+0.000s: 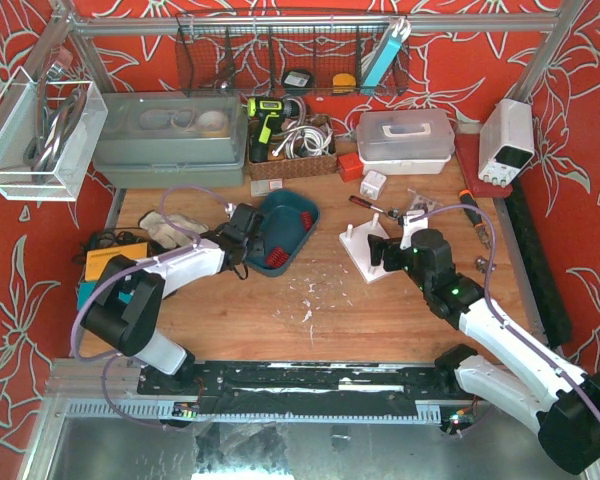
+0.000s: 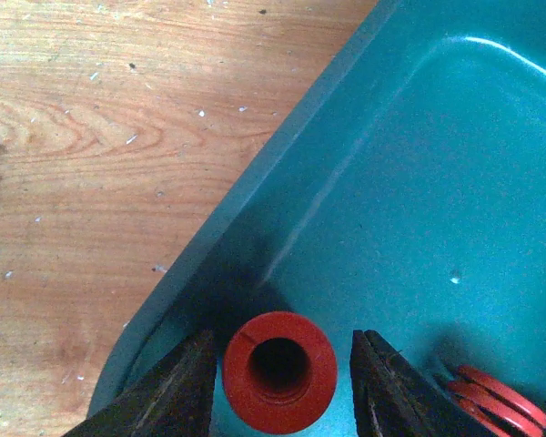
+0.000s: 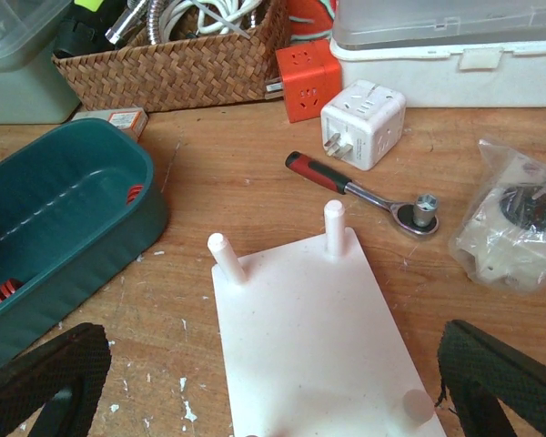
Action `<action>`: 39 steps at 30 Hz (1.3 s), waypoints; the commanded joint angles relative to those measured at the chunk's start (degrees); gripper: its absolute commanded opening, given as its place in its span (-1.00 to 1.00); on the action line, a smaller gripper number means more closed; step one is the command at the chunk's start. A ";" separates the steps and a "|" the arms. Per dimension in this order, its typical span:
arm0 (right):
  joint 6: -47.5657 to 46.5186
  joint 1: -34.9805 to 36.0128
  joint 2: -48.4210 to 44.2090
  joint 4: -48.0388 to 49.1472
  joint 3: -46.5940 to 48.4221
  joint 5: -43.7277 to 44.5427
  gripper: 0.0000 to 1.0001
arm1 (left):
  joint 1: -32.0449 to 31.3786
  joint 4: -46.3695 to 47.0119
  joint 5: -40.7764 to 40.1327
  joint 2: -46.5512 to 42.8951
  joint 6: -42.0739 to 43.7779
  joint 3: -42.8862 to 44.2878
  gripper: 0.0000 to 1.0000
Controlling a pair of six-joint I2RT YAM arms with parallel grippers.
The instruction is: Install the large spring
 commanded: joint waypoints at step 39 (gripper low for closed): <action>6.65 0.37 0.10 -12.33 9.49 -1.87 0.98 | -5.56 11.94 6.37 -5.88 6.99 5.29 -1.00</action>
